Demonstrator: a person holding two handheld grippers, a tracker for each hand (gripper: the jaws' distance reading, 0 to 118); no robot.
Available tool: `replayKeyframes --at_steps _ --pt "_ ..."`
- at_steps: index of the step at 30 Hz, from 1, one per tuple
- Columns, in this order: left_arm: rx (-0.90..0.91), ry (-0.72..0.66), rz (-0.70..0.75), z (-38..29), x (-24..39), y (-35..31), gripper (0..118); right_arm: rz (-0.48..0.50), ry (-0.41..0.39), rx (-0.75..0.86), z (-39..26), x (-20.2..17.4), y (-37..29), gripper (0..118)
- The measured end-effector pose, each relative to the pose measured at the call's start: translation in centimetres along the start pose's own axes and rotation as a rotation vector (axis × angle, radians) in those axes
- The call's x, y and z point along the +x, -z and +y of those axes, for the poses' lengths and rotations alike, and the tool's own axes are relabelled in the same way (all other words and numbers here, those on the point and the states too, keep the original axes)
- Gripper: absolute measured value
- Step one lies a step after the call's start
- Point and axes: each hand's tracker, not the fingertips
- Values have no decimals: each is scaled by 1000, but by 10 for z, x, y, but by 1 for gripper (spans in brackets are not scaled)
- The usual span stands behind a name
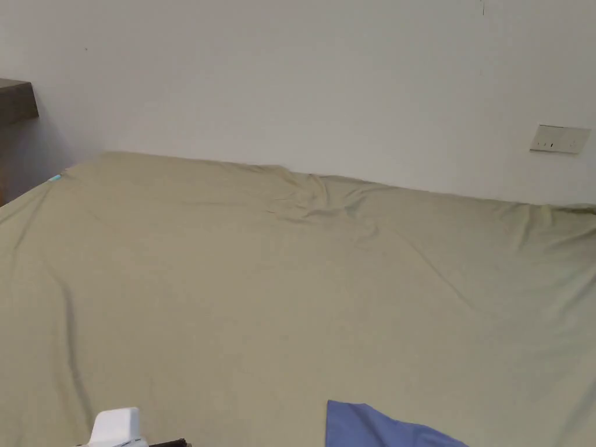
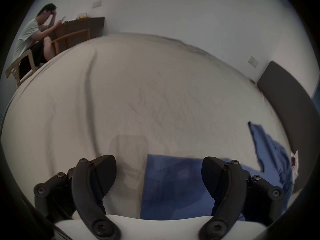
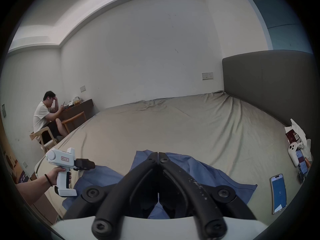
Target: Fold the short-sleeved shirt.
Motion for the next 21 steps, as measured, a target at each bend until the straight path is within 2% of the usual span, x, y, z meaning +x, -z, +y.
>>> replayKeyframes --at_steps 2,3,4,5,8,9,10,12,16,21 --pt "33 114 56 -12 10 2 103 -4 11 -2 0 1 2 1" --pt "12 162 75 -16 17 0 99 -4 16 -4 -1 1 2 1" --pt "8 187 101 -19 21 0 85 -2 16 -8 -1 1 2 1" --pt "43 183 65 -20 21 -7 74 0 14 -13 -2 1 4 2" --pt "39 133 64 -16 26 -14 18 0 3 -33 -5 0 9 2" --pt "24 91 3 -12 25 -19 2 -4 2 -38 -7 -1 11 2" --pt "6 23 -73 -8 23 -26 2 -5 3 -42 -8 0 13 2" --pt "17 38 -16 -10 23 -29 3 -7 4 -49 -9 1 14 2" --pt "45 1 -75 -14 21 -59 2 -22 -15 -63 -5 14 20 2" --pt "96 4 -59 -26 19 -95 2 -70 -132 -107 3 45 52 2"
